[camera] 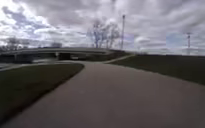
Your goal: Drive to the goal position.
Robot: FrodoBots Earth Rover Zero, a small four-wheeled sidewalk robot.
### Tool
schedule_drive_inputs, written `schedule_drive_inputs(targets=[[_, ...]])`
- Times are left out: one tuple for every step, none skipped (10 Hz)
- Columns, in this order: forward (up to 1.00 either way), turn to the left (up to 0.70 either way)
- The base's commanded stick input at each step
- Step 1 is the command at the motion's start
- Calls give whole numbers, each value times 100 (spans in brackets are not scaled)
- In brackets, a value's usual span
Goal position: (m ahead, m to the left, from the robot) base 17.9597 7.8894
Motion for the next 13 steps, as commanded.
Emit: schedule_drive_inputs(targets=[[100, 25], [100, 33], [100, 39], [100, 31], [100, 23], [100, 15], [100, 7], [100, 0], [100, 0], [100, 0], [100, 0], [100, 0], [100, -6]])
